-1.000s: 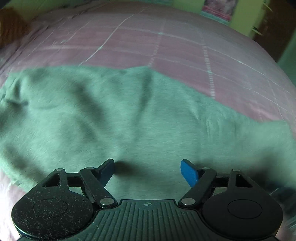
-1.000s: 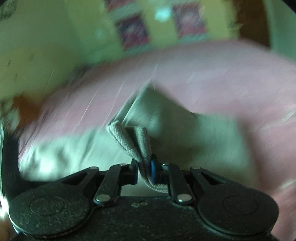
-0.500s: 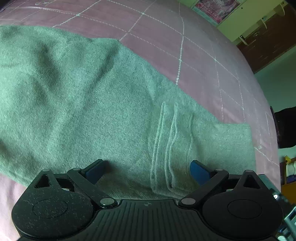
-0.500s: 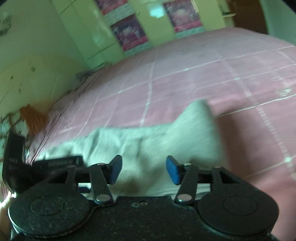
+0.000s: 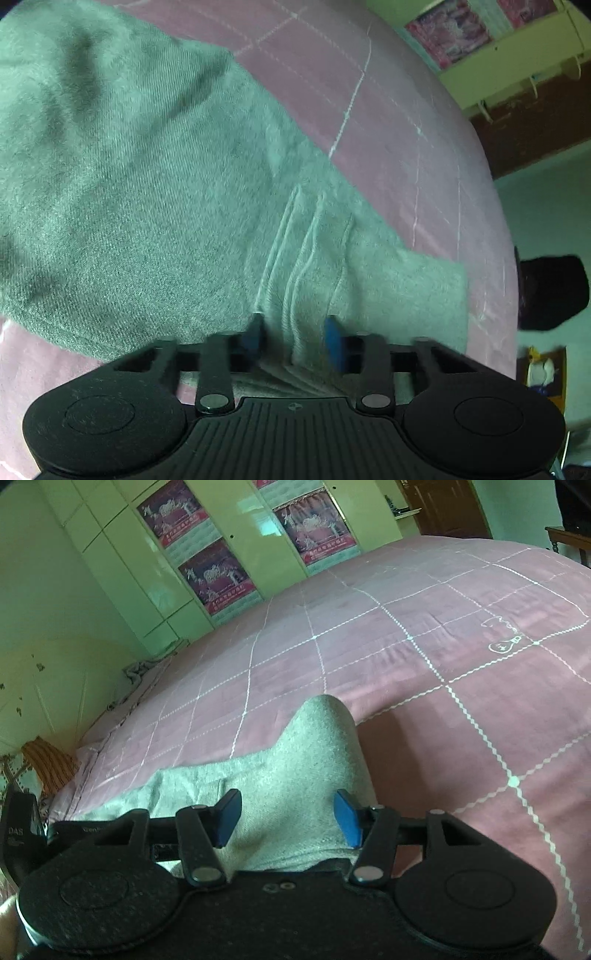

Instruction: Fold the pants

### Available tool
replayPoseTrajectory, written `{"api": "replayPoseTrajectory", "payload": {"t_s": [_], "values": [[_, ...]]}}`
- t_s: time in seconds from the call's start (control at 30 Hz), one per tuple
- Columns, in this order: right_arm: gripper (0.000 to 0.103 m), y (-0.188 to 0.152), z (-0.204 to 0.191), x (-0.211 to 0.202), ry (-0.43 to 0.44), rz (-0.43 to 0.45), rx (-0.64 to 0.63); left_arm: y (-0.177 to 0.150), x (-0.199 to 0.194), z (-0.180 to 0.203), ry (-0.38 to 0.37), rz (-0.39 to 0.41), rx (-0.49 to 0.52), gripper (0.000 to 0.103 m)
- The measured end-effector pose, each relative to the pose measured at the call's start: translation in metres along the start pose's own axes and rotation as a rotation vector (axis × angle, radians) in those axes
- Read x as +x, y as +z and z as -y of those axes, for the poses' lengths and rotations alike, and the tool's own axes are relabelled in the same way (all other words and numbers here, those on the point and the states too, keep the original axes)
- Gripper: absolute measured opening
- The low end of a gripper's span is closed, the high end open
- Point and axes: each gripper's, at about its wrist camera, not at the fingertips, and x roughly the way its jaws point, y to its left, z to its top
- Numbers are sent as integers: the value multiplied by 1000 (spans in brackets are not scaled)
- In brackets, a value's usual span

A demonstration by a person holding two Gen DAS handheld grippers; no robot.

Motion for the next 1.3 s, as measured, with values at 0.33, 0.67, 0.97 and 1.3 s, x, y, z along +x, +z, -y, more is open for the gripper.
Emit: {"api": "replayPoseTrajectory", "payload": {"t_s": [0.33, 0.67, 0.97, 1.3], "values": [[53, 14, 23, 1, -146, 77, 69, 11, -16, 17, -37, 11, 95, 12], [53, 1, 27, 11, -117, 28, 72, -1, 13, -16, -91, -48, -58, 49], [52, 10, 28, 7, -163, 53, 57, 29, -33, 9, -89, 89, 18, 18], [32, -1, -32, 54, -161, -84, -219, 26, -24, -57, 110, 32, 128, 23]]}}
